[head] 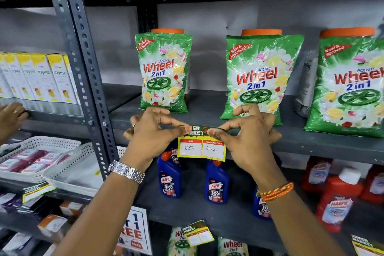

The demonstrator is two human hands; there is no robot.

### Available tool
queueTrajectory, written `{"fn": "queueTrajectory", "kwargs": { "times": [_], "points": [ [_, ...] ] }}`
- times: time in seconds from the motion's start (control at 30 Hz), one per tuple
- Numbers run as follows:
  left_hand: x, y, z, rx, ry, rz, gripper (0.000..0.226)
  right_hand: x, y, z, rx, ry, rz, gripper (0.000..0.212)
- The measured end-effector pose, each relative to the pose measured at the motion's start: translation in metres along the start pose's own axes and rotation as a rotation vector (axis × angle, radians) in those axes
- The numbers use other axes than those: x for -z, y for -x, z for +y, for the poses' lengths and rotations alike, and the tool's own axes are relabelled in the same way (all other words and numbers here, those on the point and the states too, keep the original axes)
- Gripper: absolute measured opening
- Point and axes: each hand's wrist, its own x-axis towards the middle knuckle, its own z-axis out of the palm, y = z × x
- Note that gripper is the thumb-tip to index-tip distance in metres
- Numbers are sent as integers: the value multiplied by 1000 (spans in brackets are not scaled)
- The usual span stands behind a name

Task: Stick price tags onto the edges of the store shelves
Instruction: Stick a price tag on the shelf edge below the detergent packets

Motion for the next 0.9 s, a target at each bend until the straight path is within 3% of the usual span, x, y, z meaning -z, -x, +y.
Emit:
{"fn": "queueTrajectory", "kwargs": {
  "times": [0.07, 0.13, 0.27, 0.37, 0.57, 0.7, 0.9],
  "points": [
    [-2, 4, -13, -4, -50, 22, 37, -10, 9, 1, 4, 73, 24, 20],
    [3, 6, -24, -48, -135, 107, 16, -20, 15, 2, 15, 110, 55, 21],
    [7, 9, -34, -65, -337, 182, 34, -38, 18, 4, -9, 163, 99, 26],
    [5, 8, -43, -53, -387, 188, 20, -49, 20, 5, -26, 220, 111, 26],
    [-3, 10, -56, 8, -537, 234, 14, -66, 26, 7, -21, 275, 143, 29],
    [-3, 5, -51, 6, -529, 267, 11, -71, 22, 5, -12, 282, 199, 27],
    [7, -9, -44, -40, -450, 218, 25, -71, 9, 1, -42, 312, 227, 32]
  ]
}}
